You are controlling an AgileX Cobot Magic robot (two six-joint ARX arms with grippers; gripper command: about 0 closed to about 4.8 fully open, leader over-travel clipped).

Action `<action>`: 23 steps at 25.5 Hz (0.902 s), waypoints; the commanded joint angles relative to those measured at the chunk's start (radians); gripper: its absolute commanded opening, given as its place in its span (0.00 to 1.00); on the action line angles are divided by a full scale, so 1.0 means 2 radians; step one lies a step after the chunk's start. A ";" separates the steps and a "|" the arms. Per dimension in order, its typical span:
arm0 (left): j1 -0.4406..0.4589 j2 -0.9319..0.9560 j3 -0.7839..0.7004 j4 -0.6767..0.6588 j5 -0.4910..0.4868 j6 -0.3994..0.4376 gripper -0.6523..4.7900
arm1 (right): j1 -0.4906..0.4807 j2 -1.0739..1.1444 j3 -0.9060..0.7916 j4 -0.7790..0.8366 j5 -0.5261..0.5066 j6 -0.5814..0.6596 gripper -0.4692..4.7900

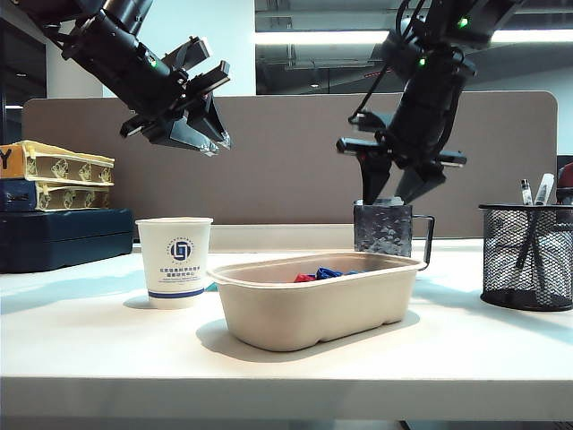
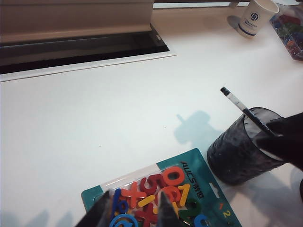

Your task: Pick up one pen and put it in the pen container.

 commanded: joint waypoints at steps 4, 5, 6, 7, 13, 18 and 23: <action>0.001 -0.001 0.003 0.002 0.000 0.004 0.34 | 0.000 0.000 0.003 0.011 0.001 -0.002 0.43; 0.001 -0.001 0.003 0.002 -0.001 0.004 0.34 | 0.000 0.000 0.003 0.011 0.001 -0.002 0.34; 0.001 -0.001 0.003 0.002 0.000 0.004 0.34 | 0.000 0.000 0.003 0.011 0.001 -0.002 0.31; 0.001 -0.001 0.003 0.003 0.000 0.004 0.34 | 0.000 0.000 0.003 0.012 0.001 -0.002 0.30; 0.001 -0.001 0.003 0.003 -0.001 0.004 0.34 | 0.000 0.000 0.003 0.014 0.001 -0.002 0.24; 0.001 -0.001 0.003 0.003 -0.001 0.004 0.34 | 0.000 0.000 0.003 0.014 0.001 -0.002 0.19; 0.001 -0.001 0.003 0.001 -0.001 0.004 0.34 | -0.001 0.000 0.003 0.015 0.001 -0.002 0.17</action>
